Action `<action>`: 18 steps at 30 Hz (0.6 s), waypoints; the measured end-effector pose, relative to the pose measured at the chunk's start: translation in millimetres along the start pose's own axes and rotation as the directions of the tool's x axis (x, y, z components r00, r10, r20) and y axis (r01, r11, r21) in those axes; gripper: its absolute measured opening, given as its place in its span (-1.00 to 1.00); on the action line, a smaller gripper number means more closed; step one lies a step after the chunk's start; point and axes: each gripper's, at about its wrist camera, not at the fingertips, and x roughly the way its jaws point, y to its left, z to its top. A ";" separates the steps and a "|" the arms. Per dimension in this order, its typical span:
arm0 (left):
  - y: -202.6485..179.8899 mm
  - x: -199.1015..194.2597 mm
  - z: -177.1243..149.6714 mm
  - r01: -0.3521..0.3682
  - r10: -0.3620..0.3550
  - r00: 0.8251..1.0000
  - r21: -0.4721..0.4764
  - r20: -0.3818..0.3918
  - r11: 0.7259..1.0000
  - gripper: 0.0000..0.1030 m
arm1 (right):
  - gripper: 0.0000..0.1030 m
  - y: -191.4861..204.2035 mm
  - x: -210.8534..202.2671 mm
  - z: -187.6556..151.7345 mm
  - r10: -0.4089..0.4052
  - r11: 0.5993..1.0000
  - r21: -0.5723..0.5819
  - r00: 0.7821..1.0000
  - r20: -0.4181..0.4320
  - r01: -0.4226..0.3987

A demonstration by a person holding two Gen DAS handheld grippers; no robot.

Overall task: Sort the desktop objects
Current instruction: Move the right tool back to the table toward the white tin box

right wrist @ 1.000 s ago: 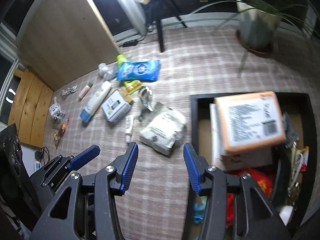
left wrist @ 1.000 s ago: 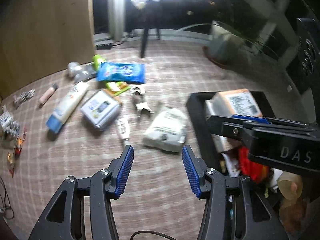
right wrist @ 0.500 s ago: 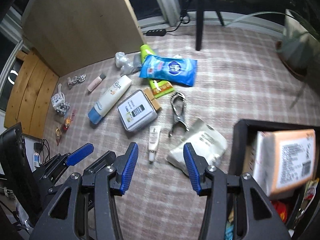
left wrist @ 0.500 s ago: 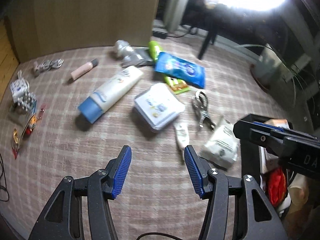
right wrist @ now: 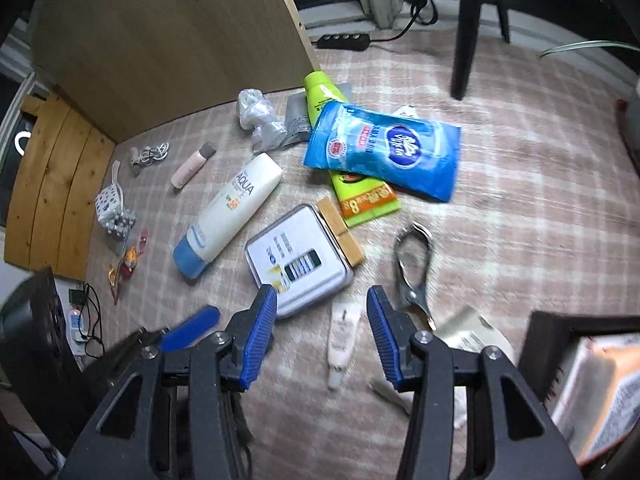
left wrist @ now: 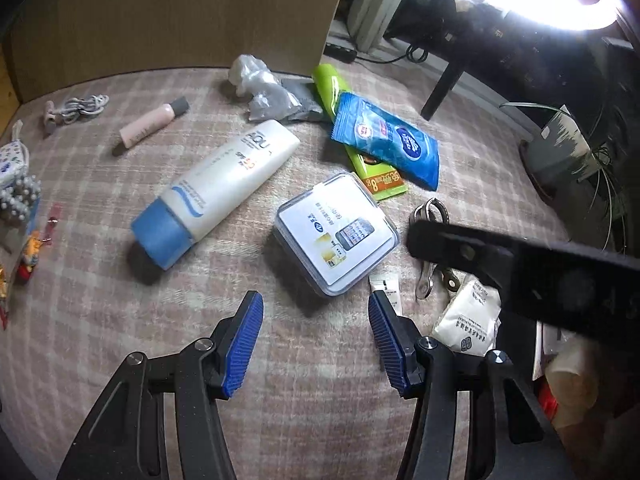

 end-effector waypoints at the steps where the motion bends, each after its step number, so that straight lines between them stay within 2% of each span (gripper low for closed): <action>1: -0.1 3.4 0.8 0.004 -0.004 1.000 0.000 -0.005 1.000 0.02 | -0.10 0.4 6.0 4.4 0.005 1.000 0.002 1.000 -0.010 -0.005; 9: 3.2 16.9 10.4 0.017 -0.017 1.000 -0.014 -0.016 1.000 0.02 | -0.09 8.1 35.3 21.3 0.008 1.000 -0.019 0.998 -0.058 -0.009; 18: 3.2 34.8 10.8 0.054 -0.054 0.998 -0.018 -0.041 0.998 0.01 | -0.11 8.0 51.6 22.8 0.003 1.000 -0.011 0.996 -0.088 -0.004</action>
